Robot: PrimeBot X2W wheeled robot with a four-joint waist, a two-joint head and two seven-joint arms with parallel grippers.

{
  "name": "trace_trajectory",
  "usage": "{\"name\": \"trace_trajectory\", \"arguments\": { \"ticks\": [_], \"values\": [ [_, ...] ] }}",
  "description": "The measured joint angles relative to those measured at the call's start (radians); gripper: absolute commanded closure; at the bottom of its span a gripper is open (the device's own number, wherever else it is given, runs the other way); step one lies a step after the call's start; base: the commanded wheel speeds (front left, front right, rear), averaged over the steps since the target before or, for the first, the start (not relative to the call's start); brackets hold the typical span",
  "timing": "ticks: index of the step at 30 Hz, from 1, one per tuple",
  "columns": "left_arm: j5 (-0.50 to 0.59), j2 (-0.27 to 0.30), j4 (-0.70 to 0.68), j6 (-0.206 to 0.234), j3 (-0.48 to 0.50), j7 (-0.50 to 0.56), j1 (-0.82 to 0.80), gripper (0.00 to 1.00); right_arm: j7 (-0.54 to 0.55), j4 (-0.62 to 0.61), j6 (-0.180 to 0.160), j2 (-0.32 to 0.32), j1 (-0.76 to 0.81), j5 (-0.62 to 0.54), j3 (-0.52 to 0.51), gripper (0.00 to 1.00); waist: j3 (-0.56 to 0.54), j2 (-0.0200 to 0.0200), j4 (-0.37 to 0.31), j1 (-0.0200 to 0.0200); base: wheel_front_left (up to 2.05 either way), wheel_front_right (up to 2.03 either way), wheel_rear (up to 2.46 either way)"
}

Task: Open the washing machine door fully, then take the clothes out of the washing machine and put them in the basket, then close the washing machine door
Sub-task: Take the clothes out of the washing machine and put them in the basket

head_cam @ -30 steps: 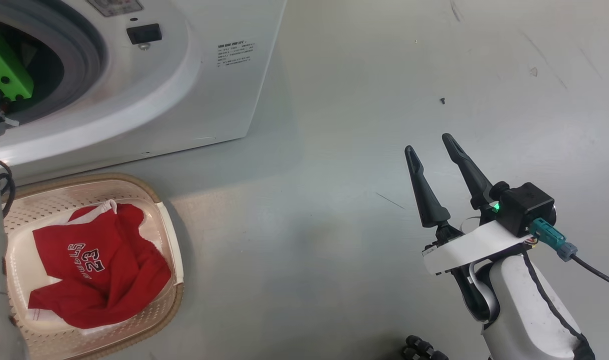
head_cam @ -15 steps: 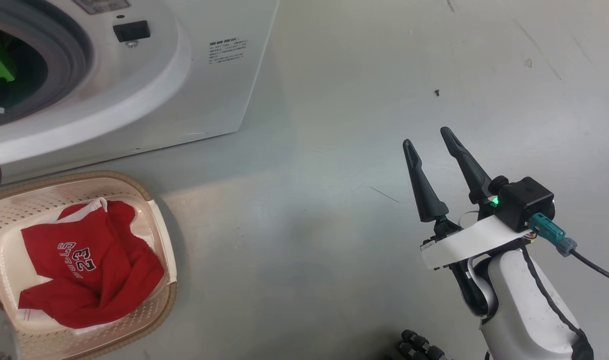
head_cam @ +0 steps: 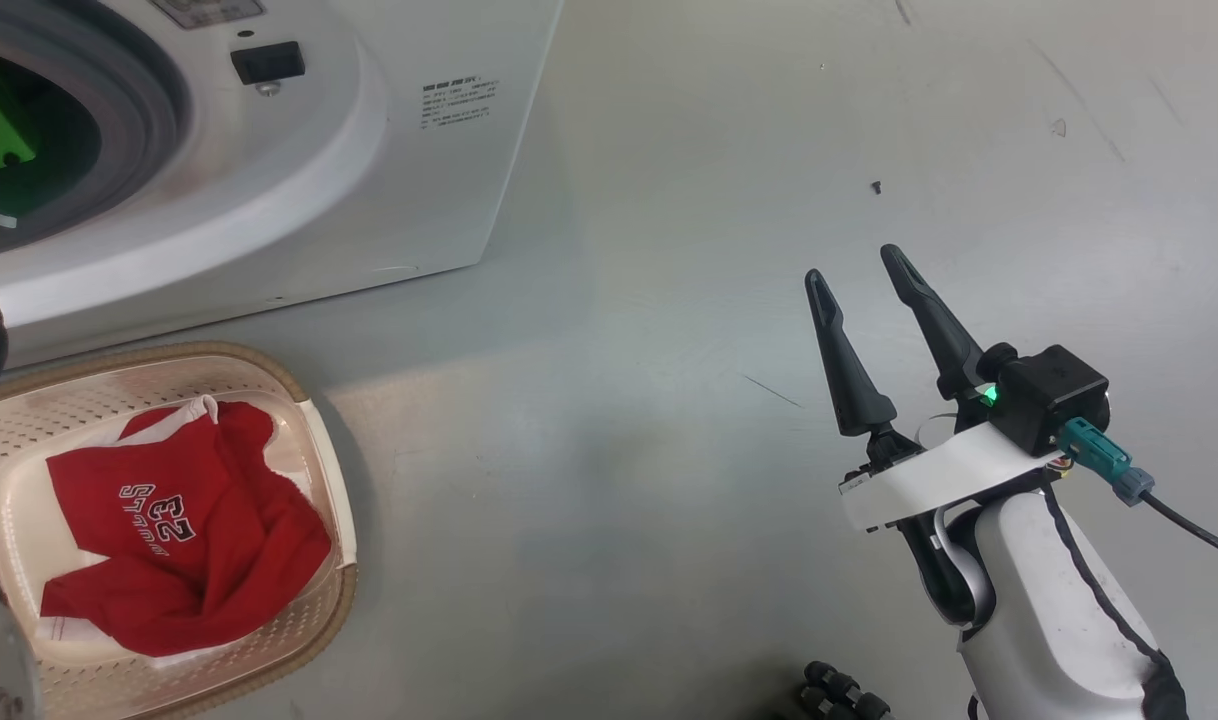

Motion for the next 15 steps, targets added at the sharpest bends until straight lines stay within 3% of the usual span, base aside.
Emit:
{"name": "trace_trajectory", "arguments": {
  "ticks": [15],
  "values": [
    [0.0, -0.016, 0.067, -0.017, -0.013, -0.104, -0.001, 1.0, 0.0, 0.013, 0.0, 0.0, -0.001, -0.001, -0.013, 0.0, -0.04, 0.0, 0.017, 0.0, 0.0, 0.0, 0.0]
  ]
}}
